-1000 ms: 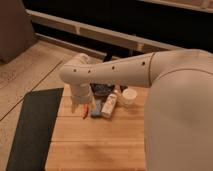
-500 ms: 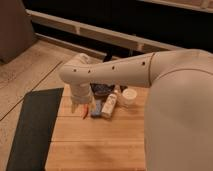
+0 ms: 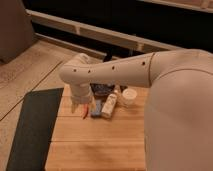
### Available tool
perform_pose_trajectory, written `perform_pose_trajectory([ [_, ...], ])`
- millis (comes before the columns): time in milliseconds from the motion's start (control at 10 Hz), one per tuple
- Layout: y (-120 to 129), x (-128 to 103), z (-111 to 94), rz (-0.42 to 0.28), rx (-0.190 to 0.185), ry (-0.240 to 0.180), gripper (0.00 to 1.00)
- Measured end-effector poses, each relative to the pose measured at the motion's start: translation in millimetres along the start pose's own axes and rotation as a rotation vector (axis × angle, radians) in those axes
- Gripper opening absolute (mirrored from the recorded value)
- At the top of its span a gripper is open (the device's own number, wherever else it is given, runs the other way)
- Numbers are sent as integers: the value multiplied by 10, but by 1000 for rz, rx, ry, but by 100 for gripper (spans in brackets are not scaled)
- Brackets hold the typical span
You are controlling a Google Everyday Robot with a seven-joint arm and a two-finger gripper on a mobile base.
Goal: Drag the pepper across the table
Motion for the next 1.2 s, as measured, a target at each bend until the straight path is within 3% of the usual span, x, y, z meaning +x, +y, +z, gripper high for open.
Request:
perform_pose_trajectory([
  [500, 7, -11, -12, -3, 1, -4, 65],
  [600, 6, -73, -30, -3, 0, -22, 65],
  [700, -54, -321, -85, -5, -9, -88, 65],
  [1000, -157, -762, -227, -69, -37, -241, 65],
  [1200, -158, -850, -249, -81, -55, -281, 65],
])
